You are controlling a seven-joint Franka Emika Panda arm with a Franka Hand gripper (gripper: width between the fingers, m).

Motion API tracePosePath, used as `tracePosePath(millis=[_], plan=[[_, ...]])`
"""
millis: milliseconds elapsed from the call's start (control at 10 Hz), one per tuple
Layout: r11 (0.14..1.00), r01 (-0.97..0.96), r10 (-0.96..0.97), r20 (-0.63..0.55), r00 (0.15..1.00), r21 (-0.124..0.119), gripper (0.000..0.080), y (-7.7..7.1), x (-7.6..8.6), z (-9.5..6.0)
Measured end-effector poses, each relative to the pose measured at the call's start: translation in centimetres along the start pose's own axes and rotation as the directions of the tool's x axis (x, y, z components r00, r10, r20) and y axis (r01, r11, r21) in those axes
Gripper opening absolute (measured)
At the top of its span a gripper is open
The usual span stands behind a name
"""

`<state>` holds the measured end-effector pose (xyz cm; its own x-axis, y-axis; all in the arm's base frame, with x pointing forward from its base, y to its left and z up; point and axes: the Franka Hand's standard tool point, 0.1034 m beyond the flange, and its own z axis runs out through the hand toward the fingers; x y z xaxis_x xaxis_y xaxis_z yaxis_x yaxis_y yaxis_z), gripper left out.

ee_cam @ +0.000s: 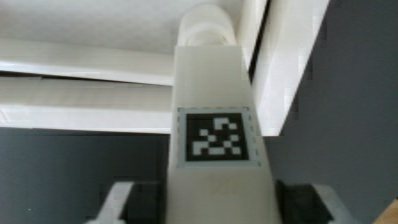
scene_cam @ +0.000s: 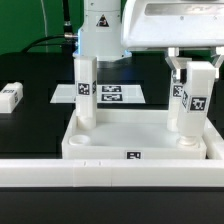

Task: Assemble desk

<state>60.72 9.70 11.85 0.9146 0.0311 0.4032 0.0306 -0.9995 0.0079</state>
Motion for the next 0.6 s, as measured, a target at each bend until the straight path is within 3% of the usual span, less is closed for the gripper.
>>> tracePosePath(millis=[600], plan=[[1.0,0.006,-0.006,-0.046,0.999,-0.008,0.0291,0.09,0.1,0.4]])
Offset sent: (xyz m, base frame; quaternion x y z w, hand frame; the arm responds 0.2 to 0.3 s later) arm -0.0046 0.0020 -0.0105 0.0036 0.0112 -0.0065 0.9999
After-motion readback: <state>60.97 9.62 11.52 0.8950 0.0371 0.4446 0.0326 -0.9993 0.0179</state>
